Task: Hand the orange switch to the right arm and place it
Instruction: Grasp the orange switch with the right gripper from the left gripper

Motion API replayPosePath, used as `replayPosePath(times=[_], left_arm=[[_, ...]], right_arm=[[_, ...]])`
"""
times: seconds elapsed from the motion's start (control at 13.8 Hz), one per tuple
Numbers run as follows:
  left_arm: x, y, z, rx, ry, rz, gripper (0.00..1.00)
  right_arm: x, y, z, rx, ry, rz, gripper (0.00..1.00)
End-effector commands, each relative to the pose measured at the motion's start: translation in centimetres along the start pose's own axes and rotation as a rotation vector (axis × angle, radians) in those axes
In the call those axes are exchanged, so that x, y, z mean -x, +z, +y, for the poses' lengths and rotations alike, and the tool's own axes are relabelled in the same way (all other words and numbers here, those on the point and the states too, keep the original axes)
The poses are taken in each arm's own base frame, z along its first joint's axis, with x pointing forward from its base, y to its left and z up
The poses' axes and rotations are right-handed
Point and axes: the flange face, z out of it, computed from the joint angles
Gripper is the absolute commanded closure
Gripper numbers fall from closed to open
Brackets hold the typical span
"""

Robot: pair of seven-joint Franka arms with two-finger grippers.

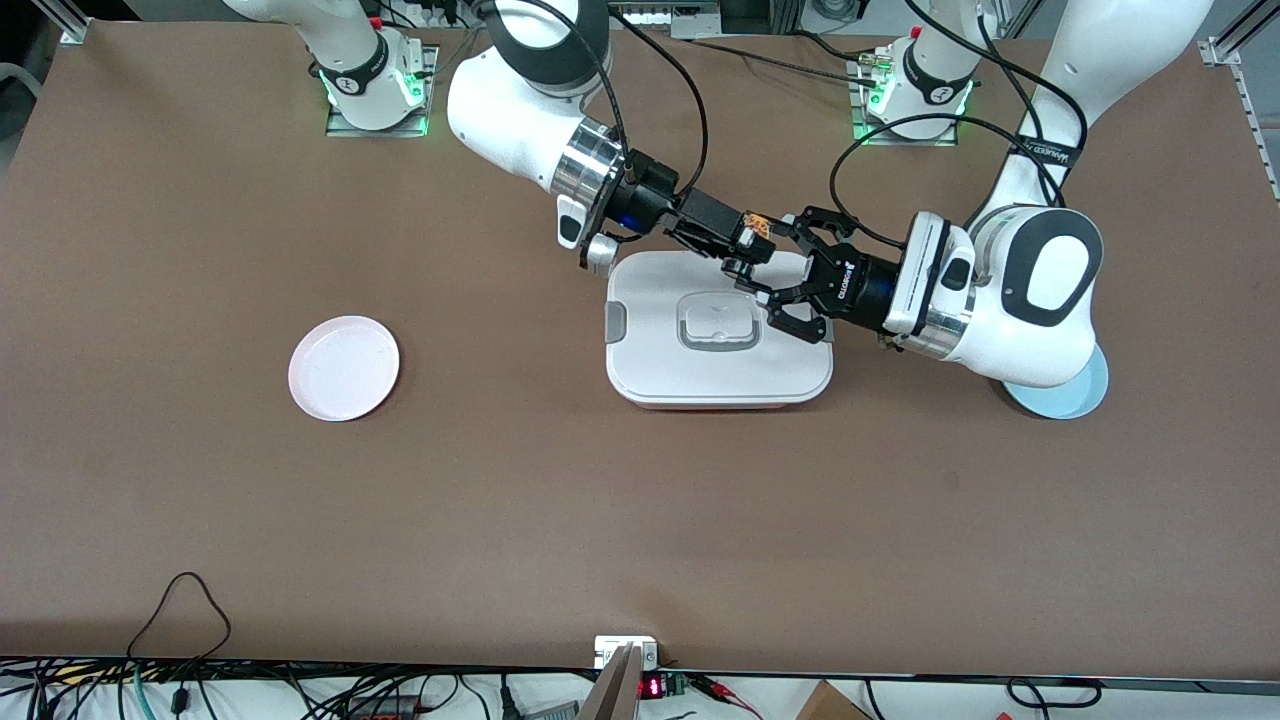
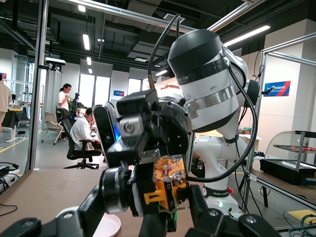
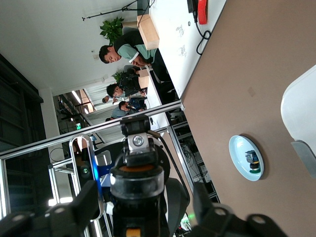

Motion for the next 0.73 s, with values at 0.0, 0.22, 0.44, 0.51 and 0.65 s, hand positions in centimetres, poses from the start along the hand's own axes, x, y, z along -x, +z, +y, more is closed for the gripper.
replayPosePath(times=[0.0,0.22,0.44,0.51,0.65], left_arm=[[-0.11,0.57,-0.16,-0.010,0.027,0.027,1.00],[-0.17,0.65,-0.19,-0.010,0.027,0.026,1.00],[-0.10,0.65,-0.17,-0.010,0.026,0.026,1.00],[-0.17,0.65,-0.19,-0.010,0.026,0.026,1.00],[-0.11,0.65,-0.18,-0.010,0.023,0.027,1.00]], right_arm=[[0.35,0.12,-0.61,-0.011,0.008,0.012,0.47],[0.17,0.07,-0.65,-0.011,-0.007,0.013,0.84],[-0.31,-0.11,-0.76,-0.013,-0.010,0.021,1.00],[-0.42,-0.14,-0.79,-0.013,-0.013,0.022,1.00],[-0.49,-0.22,-0.90,-0.014,-0.014,0.023,1.00]])
